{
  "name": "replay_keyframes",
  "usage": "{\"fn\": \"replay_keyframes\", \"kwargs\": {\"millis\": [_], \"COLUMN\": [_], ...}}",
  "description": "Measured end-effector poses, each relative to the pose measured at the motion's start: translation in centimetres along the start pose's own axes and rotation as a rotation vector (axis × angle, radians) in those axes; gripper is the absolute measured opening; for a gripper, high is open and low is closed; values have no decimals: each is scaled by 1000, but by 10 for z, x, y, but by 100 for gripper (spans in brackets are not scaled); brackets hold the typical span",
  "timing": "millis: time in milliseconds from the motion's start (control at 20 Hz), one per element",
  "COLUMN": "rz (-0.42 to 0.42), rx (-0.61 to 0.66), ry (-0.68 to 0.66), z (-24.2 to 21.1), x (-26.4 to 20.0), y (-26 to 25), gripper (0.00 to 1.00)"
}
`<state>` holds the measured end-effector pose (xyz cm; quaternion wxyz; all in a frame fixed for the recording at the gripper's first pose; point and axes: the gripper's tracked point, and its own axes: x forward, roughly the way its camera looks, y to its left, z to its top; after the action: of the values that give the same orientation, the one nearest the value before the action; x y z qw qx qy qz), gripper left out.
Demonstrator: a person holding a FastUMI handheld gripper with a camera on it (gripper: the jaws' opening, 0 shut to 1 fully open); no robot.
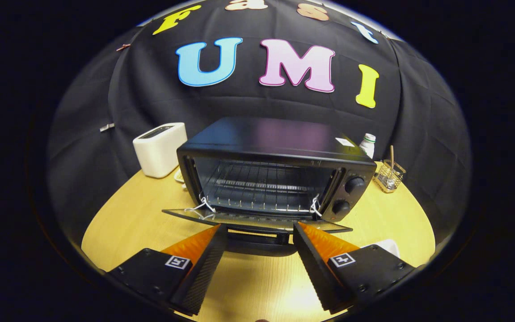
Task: Open the toaster oven, put the food inside, and close the toaster oven door.
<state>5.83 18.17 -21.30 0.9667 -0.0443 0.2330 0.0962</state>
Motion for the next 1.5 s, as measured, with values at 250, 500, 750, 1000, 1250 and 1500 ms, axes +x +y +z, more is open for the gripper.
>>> {"fn": "replay_keyframes", "kwargs": {"millis": [250, 500, 750, 1000, 1250, 1500], "rz": [22, 37, 35, 35, -5, -18], "rx": [-12, -34, -10, 29, 58, 105], "ry": [154, 233, 231, 209, 235, 271], "z": [-58, -88, -77, -57, -58, -70], "x": [1, -11, -37, -59, -70, -69], "y": [5, -6, -43, -108, -192, -262], "gripper": [98, 99, 99, 99, 99, 99]}}
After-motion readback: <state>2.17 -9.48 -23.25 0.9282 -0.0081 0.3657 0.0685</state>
